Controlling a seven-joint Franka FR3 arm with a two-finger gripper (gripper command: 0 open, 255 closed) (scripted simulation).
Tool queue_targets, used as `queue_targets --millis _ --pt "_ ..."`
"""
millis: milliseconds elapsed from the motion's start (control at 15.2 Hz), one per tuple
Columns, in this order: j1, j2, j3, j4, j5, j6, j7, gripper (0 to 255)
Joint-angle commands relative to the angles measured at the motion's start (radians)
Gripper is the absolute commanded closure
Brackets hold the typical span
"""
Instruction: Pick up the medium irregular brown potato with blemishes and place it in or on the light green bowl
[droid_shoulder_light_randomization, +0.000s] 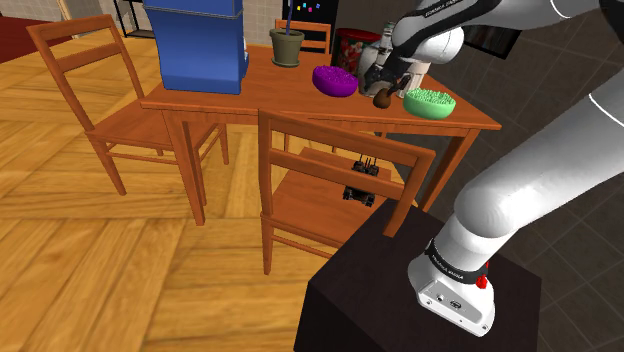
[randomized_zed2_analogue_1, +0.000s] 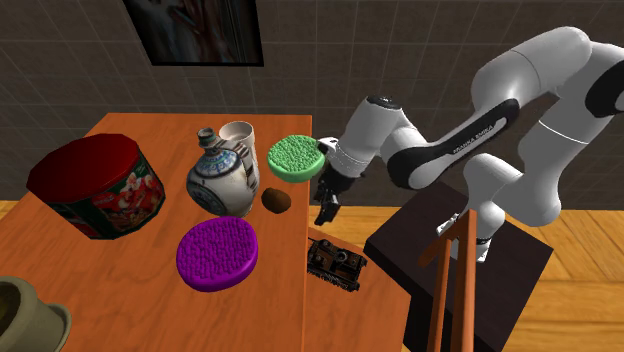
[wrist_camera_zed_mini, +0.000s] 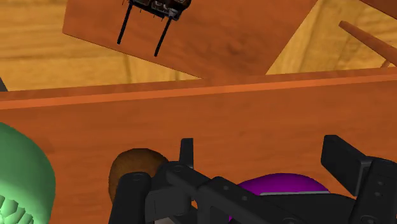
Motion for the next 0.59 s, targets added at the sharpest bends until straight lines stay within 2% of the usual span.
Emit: queue_targets --millis 0,264,528 --pt "-0.003 0.049 -0.029 0.02 0.028 0.059 -0.018 0" --pt "0.005 0.163 -0.092 0.076 0.134 0.163 -0.085 0" --pt "0.005 0.284 -0.14 0.152 0.314 0.242 -0.203 0"
